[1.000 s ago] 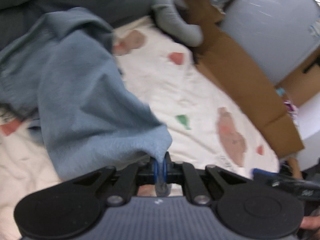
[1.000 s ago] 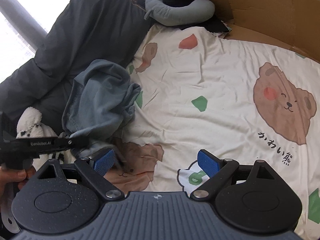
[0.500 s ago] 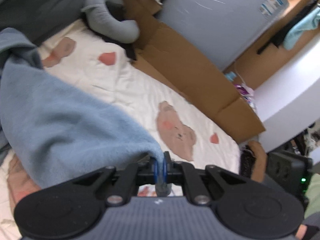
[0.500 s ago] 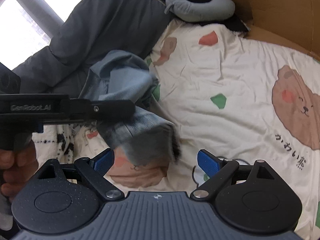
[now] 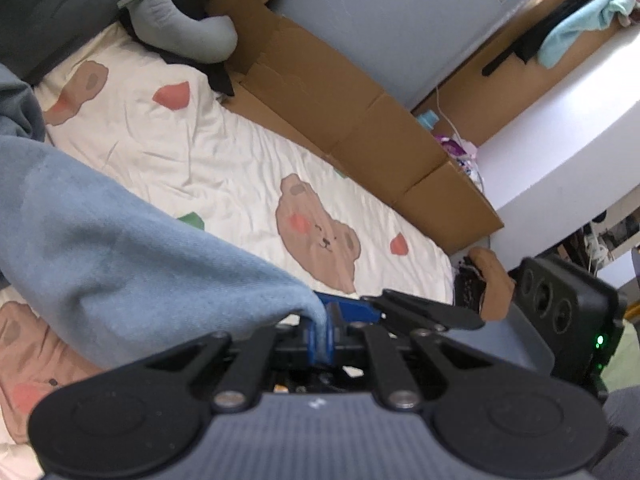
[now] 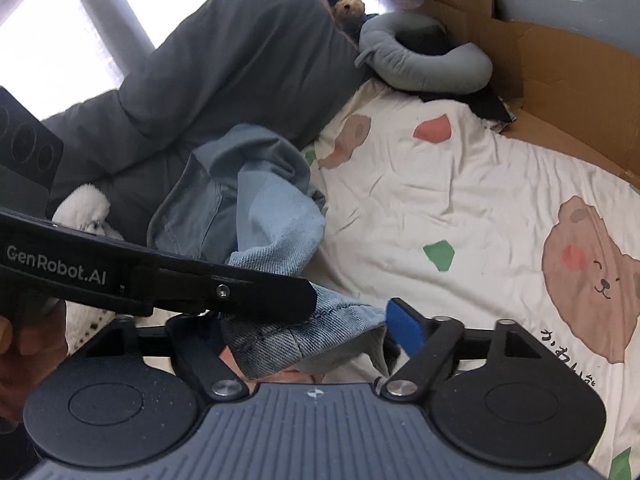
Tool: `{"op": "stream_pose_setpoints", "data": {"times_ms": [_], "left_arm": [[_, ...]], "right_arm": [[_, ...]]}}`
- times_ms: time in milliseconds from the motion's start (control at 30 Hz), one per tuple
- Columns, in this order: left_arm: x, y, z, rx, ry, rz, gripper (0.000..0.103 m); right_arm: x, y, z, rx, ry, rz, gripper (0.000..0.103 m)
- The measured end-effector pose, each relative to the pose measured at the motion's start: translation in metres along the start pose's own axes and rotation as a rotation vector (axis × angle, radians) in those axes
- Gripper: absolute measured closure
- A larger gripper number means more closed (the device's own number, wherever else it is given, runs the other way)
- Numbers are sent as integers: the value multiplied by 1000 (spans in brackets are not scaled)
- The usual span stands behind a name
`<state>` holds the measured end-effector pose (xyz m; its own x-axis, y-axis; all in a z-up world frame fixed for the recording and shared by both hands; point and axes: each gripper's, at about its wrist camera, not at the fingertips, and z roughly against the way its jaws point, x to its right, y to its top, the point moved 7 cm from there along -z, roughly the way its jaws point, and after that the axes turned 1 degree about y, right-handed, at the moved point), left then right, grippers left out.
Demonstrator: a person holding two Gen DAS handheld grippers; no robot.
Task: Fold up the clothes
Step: 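Grasp a denim edge with the left gripper while the right gripper grasps a leg hem, then lift and stretch the denim leg out with the right gripper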
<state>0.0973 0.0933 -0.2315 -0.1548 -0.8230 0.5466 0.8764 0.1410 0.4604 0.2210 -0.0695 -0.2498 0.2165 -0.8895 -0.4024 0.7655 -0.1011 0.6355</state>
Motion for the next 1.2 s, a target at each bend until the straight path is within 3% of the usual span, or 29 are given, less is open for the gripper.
{"op": "stream_pose_setpoints", "data": {"times_ms": [133,300,533,667,967,1200], "left_arm": [[-6,-4,-2,-15,0,24,96],[-13,-11,-1,-39,14,54,87],[-39,-13,25,-13,94,61,49],[-79,-12,47,31,163,158,49],[-146,-16,95,101,332,259,46],[-178,-15,118,133,414,309,44]], "right_arm": [[-7,-5,-5,-31,30,45,50],[-16,-14,-11,-81,10,110,67],[0,-25,-15,-127,-66,56,72],[20,-22,-6,-119,-134,-26,73],[73,-1,31,-119,-291,-122,75],[120,34,66,-127,-401,-97,75]]}}
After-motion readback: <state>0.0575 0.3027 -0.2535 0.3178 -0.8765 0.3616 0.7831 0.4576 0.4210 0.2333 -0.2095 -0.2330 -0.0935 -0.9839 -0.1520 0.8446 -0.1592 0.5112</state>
